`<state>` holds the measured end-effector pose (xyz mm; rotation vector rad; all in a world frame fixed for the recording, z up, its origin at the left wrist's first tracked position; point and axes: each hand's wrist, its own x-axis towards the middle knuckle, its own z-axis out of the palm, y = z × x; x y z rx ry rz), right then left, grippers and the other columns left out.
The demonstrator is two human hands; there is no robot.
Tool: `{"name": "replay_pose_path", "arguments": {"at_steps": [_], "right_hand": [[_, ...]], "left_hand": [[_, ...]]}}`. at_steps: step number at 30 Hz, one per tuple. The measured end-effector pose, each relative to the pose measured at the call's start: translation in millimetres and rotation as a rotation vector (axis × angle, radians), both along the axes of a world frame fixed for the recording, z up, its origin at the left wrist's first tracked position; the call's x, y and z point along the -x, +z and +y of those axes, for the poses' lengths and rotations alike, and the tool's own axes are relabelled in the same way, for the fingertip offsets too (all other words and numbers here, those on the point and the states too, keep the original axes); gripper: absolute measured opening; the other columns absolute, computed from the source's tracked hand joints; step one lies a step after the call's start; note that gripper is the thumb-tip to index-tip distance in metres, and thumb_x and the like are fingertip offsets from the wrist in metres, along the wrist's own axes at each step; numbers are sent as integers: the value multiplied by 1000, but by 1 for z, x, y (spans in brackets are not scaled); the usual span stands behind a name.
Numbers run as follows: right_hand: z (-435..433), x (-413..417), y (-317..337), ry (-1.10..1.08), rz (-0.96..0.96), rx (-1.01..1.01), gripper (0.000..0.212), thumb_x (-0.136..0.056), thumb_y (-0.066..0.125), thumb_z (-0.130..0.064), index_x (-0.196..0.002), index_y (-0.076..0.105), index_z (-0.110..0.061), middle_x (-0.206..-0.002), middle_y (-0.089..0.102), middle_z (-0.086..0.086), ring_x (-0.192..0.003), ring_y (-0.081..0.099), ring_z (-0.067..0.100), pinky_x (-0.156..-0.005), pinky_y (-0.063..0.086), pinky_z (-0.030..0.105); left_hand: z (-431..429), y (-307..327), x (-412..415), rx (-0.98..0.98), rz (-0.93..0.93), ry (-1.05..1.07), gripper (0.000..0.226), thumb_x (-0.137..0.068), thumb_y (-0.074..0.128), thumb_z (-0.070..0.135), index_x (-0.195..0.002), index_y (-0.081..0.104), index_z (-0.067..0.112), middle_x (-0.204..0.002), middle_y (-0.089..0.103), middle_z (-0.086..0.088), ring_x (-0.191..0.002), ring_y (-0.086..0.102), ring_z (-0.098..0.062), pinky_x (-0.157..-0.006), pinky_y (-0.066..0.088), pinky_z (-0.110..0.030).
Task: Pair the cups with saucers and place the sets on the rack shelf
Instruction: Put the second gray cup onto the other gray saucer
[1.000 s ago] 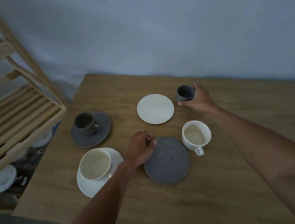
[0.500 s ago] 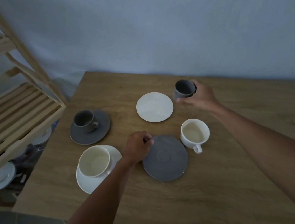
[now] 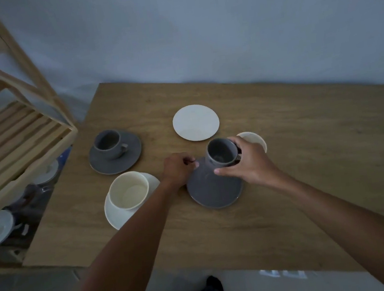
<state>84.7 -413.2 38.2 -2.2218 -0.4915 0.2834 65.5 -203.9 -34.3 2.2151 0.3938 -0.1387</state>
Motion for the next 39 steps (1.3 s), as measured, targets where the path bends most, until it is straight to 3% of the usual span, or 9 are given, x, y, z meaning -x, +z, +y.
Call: {"name": "replay_pose_path", "arguments": {"at_steps": [3, 7, 19, 23, 26, 28, 32, 36, 39], "right_hand": [[2, 15, -14, 2, 10, 13, 75, -56, 90, -44, -120, 55, -30, -106, 64, -21, -99, 60, -3, -79, 48, 16], [5, 24, -26, 16, 6, 21, 70, -56, 89, -44, -117, 56, -32, -106, 64, -21, -99, 59, -6, -78, 46, 15], [10, 27, -38, 9, -33, 62, 76, -57, 89, -44, -122, 55, -25, -113, 63, -12, -104, 58, 4, -87, 52, 33], [9, 30, -33, 5, -5, 46, 88, -53, 87, -58, -126, 50, -27, -120, 61, -13, -110, 56, 4, -91, 52, 36], [3, 27, -22, -47, 47, -8, 108, -50, 78, -76, -140, 38, -32, -141, 50, -12, -125, 48, 6, -100, 46, 31], [-6, 16, -11, -78, 28, -68, 106, -52, 76, -78, -142, 34, -38, -147, 45, -11, -132, 44, 10, -104, 42, 33], [-30, -18, 0, -117, -152, 67, 99, -61, 72, -73, -142, 30, -36, -150, 38, -3, -133, 37, 14, -102, 34, 30], [-49, -41, -17, -72, -108, 221, 112, -60, 82, -60, -148, 24, -22, -153, 31, 6, -139, 28, 24, -101, 26, 29], [-59, -48, -33, -55, -20, 250, 120, -56, 84, -60, -150, 19, -23, -154, 30, 5, -140, 28, 23, -101, 27, 30]], "left_hand": [[0, 2, -1, 15, -2, 3, 13, -84, 71, 25, -95, 74, 20, -95, 73, 3, -86, 61, -8, -75, 42, -22], [0, 0, -2, 24, 26, 23, 17, -82, 73, 27, -97, 74, 20, -96, 73, 3, -85, 61, -7, -75, 43, -21], [-1, -1, -5, 19, 45, 50, 19, -80, 76, 27, -96, 73, 17, -92, 72, 3, -76, 57, -2, -71, 39, -16], [-1, 1, -6, 19, 66, 36, 19, -81, 74, 27, -97, 72, 18, -94, 70, 3, -74, 55, 0, -67, 39, -14], [1, 6, -11, -3, 78, 30, 21, -85, 68, 35, -97, 70, 19, -95, 69, 4, -84, 59, -6, -72, 42, -19], [5, 10, -16, -12, 65, 67, 30, -86, 65, 40, -105, 67, 17, -98, 67, 3, -90, 58, -11, -78, 42, -24], [13, 18, -30, -26, 49, 154, 42, -87, 64, 40, -120, 58, 16, -113, 65, -4, -104, 59, -22, -83, 45, -30], [21, 18, -46, 47, 16, 229, 52, -86, 67, 37, -129, 50, 14, -117, 64, -7, -109, 59, -23, -83, 45, -29], [24, 16, -59, 56, 28, 258, 58, -86, 68, 35, -135, 46, 13, -112, 65, -6, -109, 58, -23, -85, 45, -31]]}}
